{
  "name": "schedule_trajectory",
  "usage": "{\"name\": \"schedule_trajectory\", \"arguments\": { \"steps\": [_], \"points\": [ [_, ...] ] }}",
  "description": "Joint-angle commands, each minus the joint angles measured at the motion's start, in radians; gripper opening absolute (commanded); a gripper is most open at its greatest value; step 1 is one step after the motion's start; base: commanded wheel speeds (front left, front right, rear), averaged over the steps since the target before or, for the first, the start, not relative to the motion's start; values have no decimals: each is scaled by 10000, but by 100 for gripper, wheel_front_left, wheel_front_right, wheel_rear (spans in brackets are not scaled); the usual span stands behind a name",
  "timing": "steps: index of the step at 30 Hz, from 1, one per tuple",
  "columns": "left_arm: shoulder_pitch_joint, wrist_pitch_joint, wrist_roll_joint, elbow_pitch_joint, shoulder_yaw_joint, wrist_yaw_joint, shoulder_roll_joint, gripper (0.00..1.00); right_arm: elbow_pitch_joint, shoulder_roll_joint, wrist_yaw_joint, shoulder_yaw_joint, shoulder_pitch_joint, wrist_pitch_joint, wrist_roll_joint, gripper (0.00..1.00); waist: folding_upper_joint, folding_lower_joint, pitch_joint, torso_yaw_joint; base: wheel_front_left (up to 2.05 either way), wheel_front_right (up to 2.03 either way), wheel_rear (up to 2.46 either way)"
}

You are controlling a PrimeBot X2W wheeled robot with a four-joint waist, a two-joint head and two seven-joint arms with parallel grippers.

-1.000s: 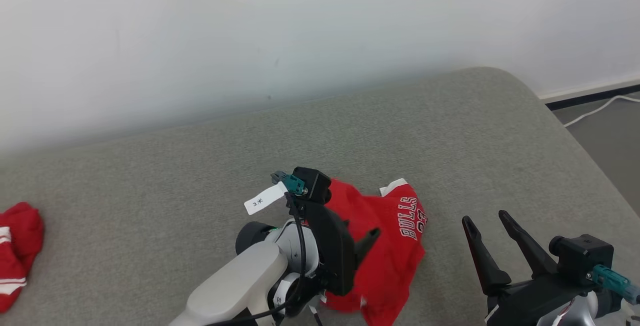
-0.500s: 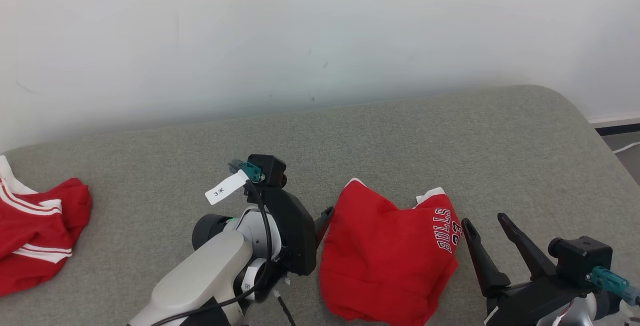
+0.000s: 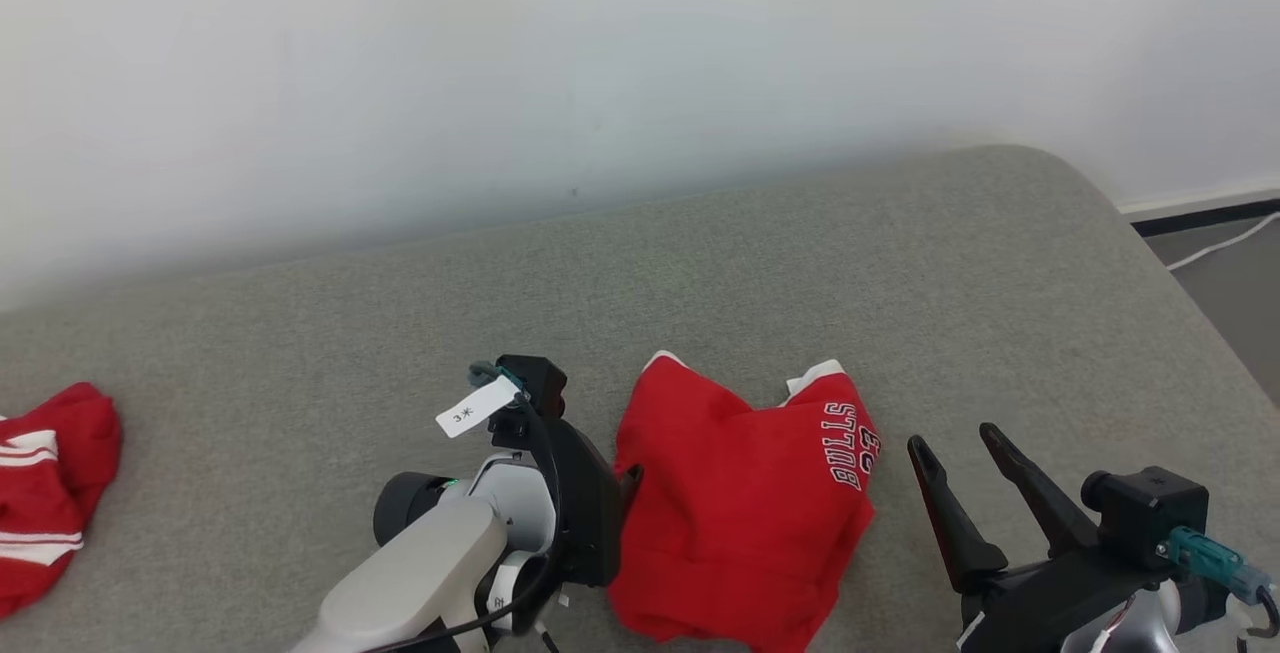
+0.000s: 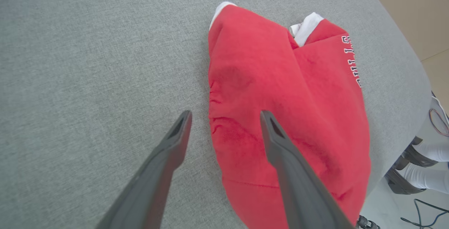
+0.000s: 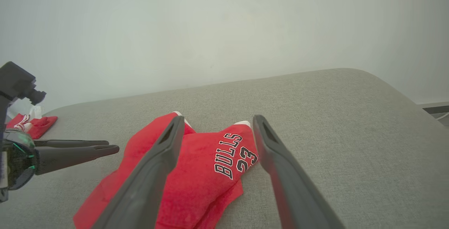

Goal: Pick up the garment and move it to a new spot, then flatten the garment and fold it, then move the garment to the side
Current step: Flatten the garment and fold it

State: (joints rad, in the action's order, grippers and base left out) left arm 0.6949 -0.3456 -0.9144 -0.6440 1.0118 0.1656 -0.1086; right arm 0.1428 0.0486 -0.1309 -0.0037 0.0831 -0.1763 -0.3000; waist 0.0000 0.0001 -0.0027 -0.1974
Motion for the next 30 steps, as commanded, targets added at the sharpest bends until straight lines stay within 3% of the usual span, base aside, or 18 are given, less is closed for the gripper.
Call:
{"name": "schedule_trajectory", "arguments": {
  "steps": [1, 11, 21, 30],
  "points": [
    [39, 105, 3, -177, -17, -44, 21, 100, 64, 38, 3, -14, -118, -38, 51, 100, 0, -1, 181, -367, 0, 0, 0],
    [251, 272, 8, -1236, 80, -183, 179, 100, 139, 36, 3, 36, -167, -101, 150, 100, 0, -1, 524, -1237, 0, 0, 0],
    [-48, 205, -460, -1859, 15, -468, 410, 100, 185, 36, 3, 156, -104, -162, 200, 100, 0, -1, 552, -1534, 0, 0, 0],
    [524, 1017, -223, -2537, -127, -23, 436, 100, 245, 36, 3, 174, -49, -199, 184, 100, 0, -1, 653, -1455, 0, 0, 0]
  ]
}}
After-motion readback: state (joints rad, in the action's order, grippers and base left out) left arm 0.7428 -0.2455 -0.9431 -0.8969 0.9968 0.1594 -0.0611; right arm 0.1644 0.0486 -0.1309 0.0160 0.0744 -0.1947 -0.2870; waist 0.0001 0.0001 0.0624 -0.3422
